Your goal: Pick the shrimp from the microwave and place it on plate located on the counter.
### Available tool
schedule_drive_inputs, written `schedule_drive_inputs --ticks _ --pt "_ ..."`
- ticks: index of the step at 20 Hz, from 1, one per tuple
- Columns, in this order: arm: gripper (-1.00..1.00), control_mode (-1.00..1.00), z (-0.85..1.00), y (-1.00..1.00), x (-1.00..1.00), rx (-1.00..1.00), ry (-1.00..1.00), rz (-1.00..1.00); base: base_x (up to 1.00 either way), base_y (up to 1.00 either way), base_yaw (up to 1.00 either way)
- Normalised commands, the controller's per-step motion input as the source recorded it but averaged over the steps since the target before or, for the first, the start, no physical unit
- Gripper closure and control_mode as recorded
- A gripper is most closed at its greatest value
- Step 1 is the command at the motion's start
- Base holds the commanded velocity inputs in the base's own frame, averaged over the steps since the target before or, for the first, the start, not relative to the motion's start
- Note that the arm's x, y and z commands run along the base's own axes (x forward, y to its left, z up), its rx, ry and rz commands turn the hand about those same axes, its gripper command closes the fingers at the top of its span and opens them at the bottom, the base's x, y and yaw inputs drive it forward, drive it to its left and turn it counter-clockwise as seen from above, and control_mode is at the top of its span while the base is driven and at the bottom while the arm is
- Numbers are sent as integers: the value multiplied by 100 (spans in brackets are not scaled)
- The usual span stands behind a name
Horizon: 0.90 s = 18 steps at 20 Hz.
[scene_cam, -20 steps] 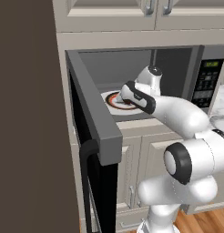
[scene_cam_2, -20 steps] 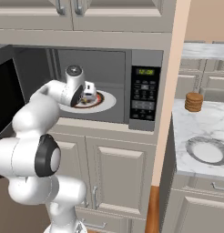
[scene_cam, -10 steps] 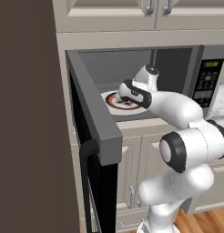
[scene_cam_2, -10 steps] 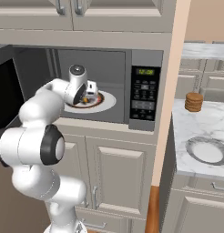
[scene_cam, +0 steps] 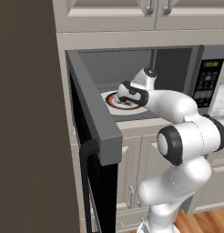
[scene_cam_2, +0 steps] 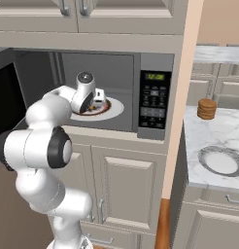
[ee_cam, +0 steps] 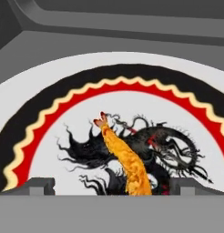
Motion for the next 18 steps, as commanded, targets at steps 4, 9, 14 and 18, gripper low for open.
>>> schedule_drive_inputs --ticks 4,9,14,18 --pt "-100 -100 -4 0 18 0 0 1 0 0 0" --pt "-100 -100 -13 0 15 0 0 1 0 0 0" --pt "-100 -100 -32 0 6 0 0 1 0 0 0" --pt "-100 -100 -26 0 15 0 0 1 0 0 0"
